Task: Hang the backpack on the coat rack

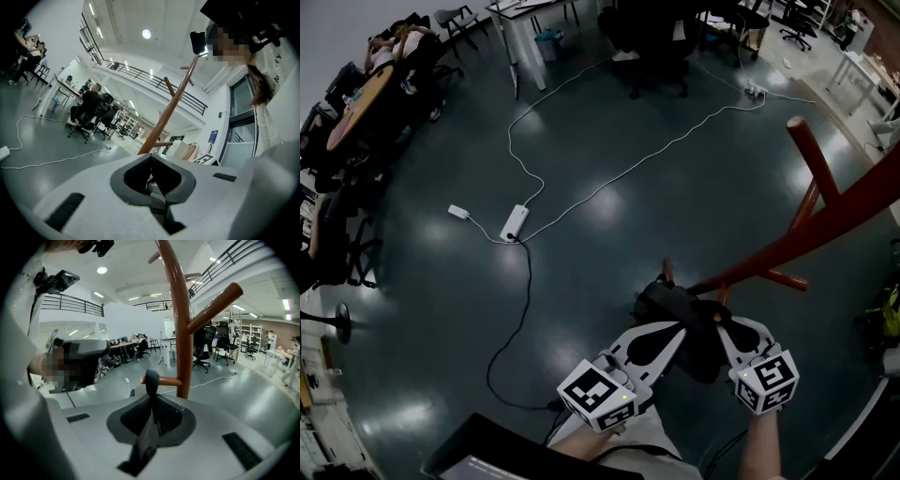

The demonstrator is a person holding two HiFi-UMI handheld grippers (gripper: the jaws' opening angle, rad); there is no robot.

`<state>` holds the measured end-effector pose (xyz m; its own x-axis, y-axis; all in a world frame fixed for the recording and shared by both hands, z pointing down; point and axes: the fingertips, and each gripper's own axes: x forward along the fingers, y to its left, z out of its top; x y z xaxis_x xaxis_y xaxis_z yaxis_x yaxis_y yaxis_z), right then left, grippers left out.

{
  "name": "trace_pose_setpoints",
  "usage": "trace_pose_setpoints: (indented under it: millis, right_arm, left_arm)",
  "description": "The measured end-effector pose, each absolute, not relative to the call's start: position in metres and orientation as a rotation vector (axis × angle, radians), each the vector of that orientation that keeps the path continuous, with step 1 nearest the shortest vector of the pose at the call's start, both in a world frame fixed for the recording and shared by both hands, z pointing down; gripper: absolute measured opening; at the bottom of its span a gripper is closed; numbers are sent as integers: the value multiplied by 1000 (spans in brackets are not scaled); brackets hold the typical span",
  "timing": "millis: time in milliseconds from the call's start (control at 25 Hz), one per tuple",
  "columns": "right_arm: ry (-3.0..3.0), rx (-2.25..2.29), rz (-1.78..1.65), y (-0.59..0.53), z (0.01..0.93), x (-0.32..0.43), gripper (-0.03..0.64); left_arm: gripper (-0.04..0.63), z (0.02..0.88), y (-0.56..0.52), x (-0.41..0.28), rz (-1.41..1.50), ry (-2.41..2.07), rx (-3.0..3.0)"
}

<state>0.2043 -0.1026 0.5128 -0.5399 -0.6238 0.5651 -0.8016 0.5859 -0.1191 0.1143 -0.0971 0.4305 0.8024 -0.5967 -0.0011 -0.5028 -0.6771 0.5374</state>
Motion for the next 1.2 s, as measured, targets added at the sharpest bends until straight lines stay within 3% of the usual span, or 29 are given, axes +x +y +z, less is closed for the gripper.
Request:
trace_pose_setpoints:
  millis: [440,800,1200]
  right_arm:
    - [-2138,1216,364,-124,531,222,32]
    - [-2181,1348,496,-123,511,234,32]
    - [-2464,1328,704,-71,412,171,31]
  left_arm:
    - [9,435,-98,107,-235,-822,2437]
    - [9,429,-102,95,-248,-829,2436]
    - [9,399,-119,81,-303,-824,2481]
